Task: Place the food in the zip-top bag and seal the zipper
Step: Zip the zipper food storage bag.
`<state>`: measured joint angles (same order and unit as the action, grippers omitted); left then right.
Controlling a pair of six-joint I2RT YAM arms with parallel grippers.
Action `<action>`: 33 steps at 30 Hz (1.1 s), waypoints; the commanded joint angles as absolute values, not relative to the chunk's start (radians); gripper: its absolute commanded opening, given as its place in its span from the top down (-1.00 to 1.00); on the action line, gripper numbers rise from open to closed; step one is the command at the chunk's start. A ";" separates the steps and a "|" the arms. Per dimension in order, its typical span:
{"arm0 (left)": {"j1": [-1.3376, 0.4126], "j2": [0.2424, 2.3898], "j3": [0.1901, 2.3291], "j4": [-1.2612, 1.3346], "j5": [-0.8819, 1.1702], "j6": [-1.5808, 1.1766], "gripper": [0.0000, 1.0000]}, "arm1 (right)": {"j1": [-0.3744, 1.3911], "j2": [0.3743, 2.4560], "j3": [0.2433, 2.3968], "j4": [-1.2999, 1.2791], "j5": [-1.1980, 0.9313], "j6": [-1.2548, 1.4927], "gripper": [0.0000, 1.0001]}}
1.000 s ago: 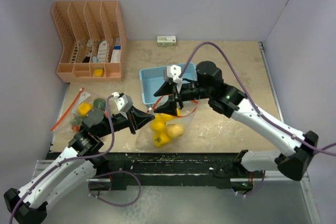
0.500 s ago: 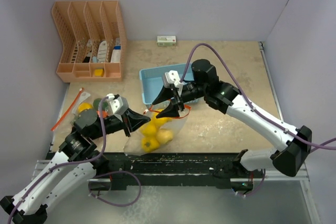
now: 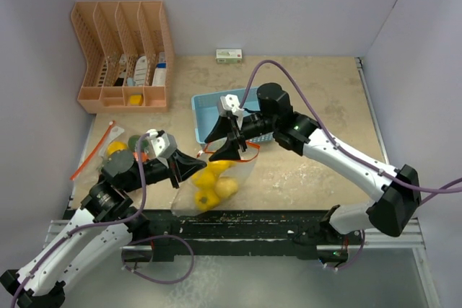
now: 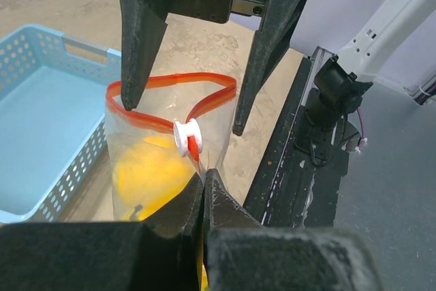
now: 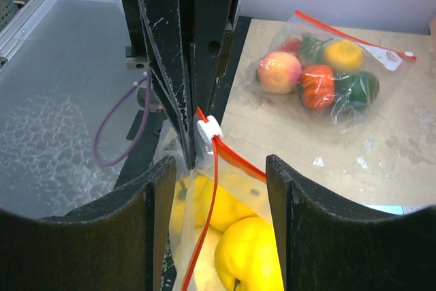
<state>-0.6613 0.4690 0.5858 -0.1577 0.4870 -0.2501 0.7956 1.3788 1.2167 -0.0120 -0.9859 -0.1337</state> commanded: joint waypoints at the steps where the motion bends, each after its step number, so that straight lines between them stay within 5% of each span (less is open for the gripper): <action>1: -0.658 0.458 0.637 -0.128 0.491 -0.236 1.00 | 0.795 1.395 1.218 0.078 -1.003 -0.077 -0.17; 10: -0.658 0.473 0.640 -0.120 0.505 -0.236 1.00 | 0.796 1.423 1.219 0.083 -1.046 -0.068 -0.18; 20: -0.658 0.474 0.658 -0.132 0.489 -0.223 1.00 | 0.797 1.390 1.213 -0.119 -1.067 -0.161 1.00; 27: -0.658 0.483 0.703 -0.213 0.436 -0.210 1.00 | 0.795 1.310 1.216 -0.063 -0.974 -0.032 1.00; 33: -0.658 0.450 0.749 -0.317 0.411 -0.160 0.03 | 0.795 1.232 1.253 -0.025 -0.986 0.032 1.00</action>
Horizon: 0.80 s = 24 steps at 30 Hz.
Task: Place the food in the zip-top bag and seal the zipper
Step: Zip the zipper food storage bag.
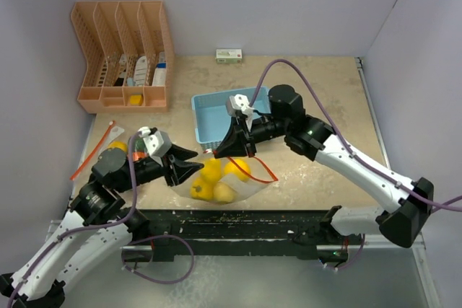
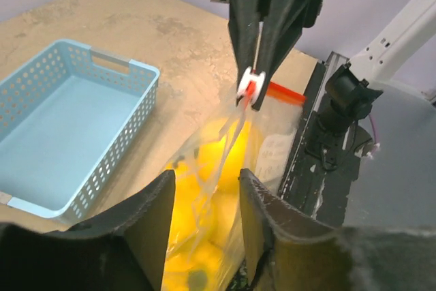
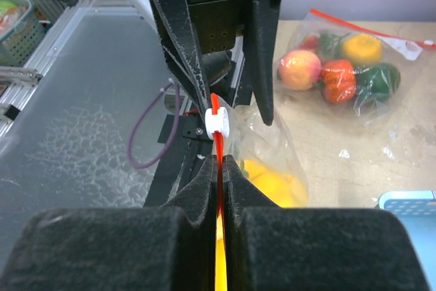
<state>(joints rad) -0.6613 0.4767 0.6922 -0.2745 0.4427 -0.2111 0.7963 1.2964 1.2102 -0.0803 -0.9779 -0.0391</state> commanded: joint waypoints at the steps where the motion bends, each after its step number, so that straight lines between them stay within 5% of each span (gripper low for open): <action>1: -0.658 0.443 0.752 -0.320 0.407 -0.156 -0.24 | 0.795 1.223 1.251 -0.011 -0.995 0.046 1.00; 3: -0.658 0.427 0.754 -0.311 0.408 -0.160 -0.96 | 0.795 1.216 1.246 0.010 -1.020 0.071 1.00; 4: -0.658 0.417 0.752 -0.298 0.412 -0.168 -0.99 | 0.795 1.217 1.247 0.013 -1.027 0.079 1.00; 18: -0.658 0.546 0.736 0.004 0.661 -0.210 -1.00 | 0.795 1.244 1.274 0.031 -0.988 0.116 1.00; 24: -0.658 0.575 0.696 0.095 0.675 -0.250 -0.81 | 0.795 1.257 1.288 0.048 -0.966 0.125 1.00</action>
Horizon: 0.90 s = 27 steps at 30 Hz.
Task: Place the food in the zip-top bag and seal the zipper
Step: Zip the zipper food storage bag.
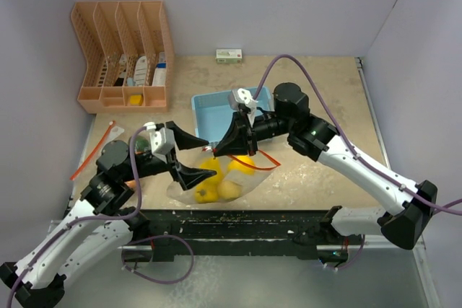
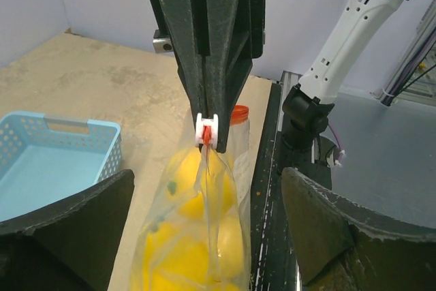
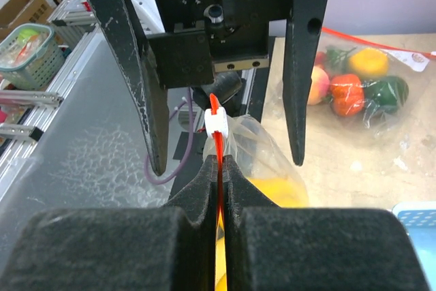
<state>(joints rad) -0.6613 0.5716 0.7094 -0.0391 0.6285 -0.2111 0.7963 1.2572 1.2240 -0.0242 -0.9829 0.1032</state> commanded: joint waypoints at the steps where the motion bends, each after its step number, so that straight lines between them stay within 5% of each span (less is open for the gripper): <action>1: -0.658 0.581 0.696 0.101 0.675 -0.253 -0.77 | 0.795 1.260 1.288 0.048 -0.967 0.125 1.00; 19: -0.658 0.643 0.742 0.061 0.680 -0.248 0.35 | 0.795 1.256 1.275 0.020 -0.985 0.124 1.00; 24: -0.658 0.629 0.743 0.063 0.646 -0.248 1.00 | 0.795 1.254 1.271 0.021 -0.977 0.124 1.00; 27: -0.658 0.641 0.755 0.050 0.655 -0.240 1.00 | 0.796 1.254 1.269 0.025 -0.969 0.124 1.00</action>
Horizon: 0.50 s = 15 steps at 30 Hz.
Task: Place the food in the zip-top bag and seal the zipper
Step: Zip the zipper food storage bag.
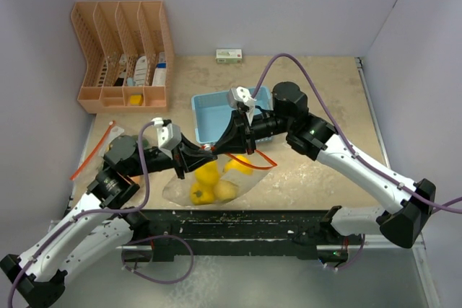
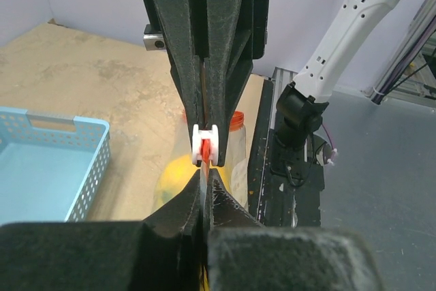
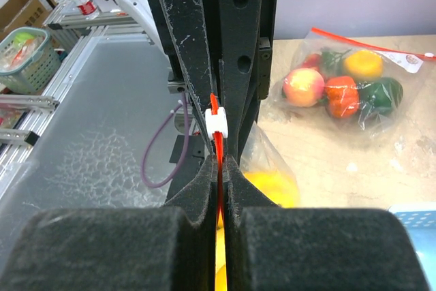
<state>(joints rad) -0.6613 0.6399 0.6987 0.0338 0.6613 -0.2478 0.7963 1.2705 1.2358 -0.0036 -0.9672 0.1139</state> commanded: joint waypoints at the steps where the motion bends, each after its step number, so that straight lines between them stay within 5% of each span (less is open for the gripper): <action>1: -0.658 0.651 0.761 0.041 0.658 -0.241 1.00 | 0.795 1.255 1.271 0.028 -0.962 0.124 1.00; 4: -0.658 0.679 0.787 0.013 0.668 -0.247 1.00 | 0.795 1.251 1.276 0.023 -0.941 0.121 0.91; 8: -0.657 0.682 0.807 -0.005 0.658 -0.246 1.00 | 0.795 1.234 1.279 0.002 -0.929 0.106 0.36; 15: -0.657 0.657 0.803 -0.004 0.664 -0.234 1.00 | 0.795 1.204 1.284 0.016 -0.945 0.084 0.01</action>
